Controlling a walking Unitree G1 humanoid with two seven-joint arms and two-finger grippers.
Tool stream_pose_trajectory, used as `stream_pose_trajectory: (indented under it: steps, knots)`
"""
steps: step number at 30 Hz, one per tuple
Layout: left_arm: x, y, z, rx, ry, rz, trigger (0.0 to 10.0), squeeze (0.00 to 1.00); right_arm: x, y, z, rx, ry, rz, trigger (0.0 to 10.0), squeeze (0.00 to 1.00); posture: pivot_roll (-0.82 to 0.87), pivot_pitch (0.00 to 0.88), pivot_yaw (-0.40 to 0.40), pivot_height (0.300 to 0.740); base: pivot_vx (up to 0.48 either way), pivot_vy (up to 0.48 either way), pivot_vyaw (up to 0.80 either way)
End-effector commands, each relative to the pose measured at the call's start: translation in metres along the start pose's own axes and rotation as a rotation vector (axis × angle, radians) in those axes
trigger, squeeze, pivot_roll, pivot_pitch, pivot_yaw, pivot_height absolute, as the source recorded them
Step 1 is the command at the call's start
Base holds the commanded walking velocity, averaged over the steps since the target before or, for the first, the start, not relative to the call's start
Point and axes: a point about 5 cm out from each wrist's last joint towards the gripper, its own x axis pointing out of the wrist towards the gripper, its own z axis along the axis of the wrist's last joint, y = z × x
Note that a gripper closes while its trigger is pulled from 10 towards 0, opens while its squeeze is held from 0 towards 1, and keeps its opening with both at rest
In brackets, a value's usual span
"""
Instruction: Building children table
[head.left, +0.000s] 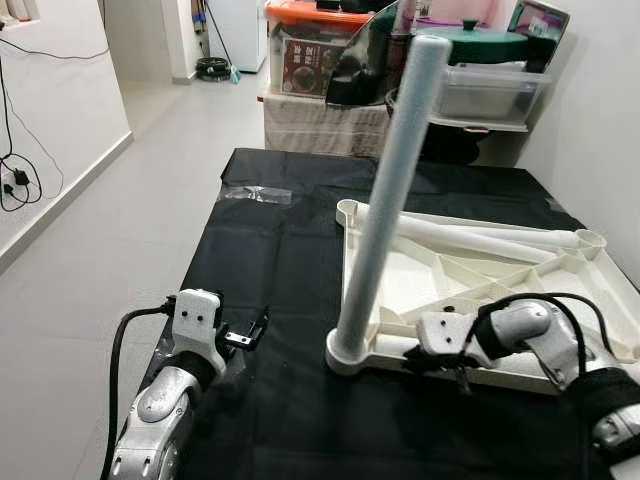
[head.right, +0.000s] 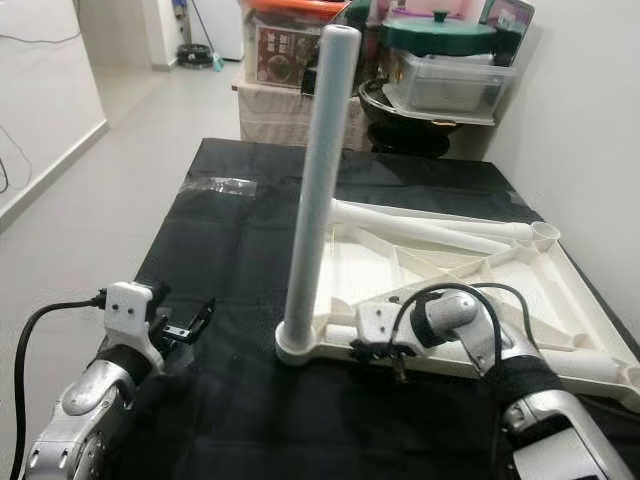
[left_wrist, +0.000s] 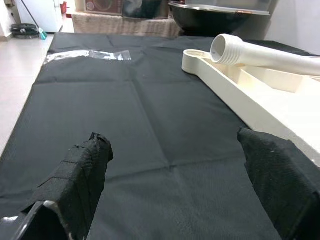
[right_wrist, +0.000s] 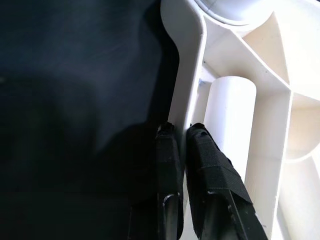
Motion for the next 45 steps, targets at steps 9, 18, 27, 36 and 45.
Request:
stream_pose_trajectory:
  steps: [9,18,27,36,45]
  knots:
    - [0.000,-0.003,-0.005,0.003,0.020,-0.016,10.0,0.00,0.010,0.019,0.004,-0.268,0.045,0.182,0.0,0.00,0.07,0.000,-0.088,0.740,0.000,0.000,0.00]
    - [0.001,-0.006,-0.007,0.003,0.028,-0.024,10.0,0.00,0.018,0.031,0.025,-0.572,-0.032,0.245,0.0,0.00,0.07,0.000,-0.082,0.740,0.000,0.000,0.00]
    - [0.003,-0.005,-0.006,0.006,0.026,-0.027,10.0,0.00,0.014,0.053,0.020,-0.741,-0.041,0.372,0.0,0.00,0.06,0.000,-0.084,0.740,0.000,0.000,0.00]
    - [0.004,-0.009,-0.007,0.002,0.027,-0.035,10.0,0.00,0.017,0.030,0.026,-0.719,-0.054,0.162,9.3,0.00,0.06,0.000,-0.080,0.740,0.000,0.000,0.00]
    - [0.004,-0.009,-0.006,-0.009,0.016,-0.035,10.0,0.00,0.007,0.001,0.029,-0.484,-0.098,-0.102,10.0,1.00,0.06,0.000,-0.081,0.740,0.000,0.000,0.00]
